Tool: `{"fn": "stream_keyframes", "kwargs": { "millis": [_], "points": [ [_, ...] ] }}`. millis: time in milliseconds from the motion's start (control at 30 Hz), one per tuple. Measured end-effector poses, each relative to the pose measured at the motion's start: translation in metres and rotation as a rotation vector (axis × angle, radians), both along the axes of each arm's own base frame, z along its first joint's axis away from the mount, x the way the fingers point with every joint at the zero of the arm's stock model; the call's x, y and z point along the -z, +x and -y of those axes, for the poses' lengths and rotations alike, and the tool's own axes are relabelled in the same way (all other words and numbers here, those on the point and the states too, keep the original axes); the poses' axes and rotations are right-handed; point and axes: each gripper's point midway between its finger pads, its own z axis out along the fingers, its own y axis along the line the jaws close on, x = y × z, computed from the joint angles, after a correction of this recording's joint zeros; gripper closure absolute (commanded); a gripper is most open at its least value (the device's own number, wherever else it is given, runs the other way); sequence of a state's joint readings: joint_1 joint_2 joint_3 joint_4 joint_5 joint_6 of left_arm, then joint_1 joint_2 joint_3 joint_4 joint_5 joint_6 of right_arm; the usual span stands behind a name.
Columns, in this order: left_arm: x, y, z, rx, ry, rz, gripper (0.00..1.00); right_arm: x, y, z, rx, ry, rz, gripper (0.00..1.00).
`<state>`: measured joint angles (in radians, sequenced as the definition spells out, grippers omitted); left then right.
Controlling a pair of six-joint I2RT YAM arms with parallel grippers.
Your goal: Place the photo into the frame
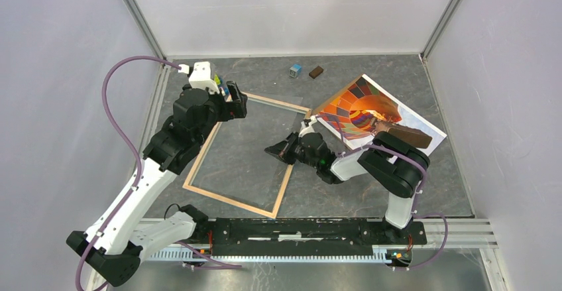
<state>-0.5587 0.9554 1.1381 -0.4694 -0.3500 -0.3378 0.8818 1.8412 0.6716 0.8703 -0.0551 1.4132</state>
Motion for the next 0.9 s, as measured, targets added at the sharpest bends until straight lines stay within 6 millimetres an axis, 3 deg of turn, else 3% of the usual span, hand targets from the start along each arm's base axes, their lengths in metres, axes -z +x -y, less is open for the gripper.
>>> {"fn": "stream_keyframes", "kwargs": {
  "millis": [167, 567, 900],
  "points": [
    [0.0, 0.0, 0.0, 0.0, 0.0, -0.001, 0.0, 0.012, -0.004, 0.009, 0.015, -0.025, -0.015, 1.0],
    [0.005, 0.0, 0.001, 0.003, 0.005, -0.01, 0.0, 0.009, -0.007, 0.008, 0.002, 0.004, -0.015, 1.0],
    [0.007, 0.001, 0.002, 0.003, 0.007, -0.014, 0.0, 0.022, -0.012, 0.007, -0.04, -0.006, -0.047, 1.0]
  ]
}}
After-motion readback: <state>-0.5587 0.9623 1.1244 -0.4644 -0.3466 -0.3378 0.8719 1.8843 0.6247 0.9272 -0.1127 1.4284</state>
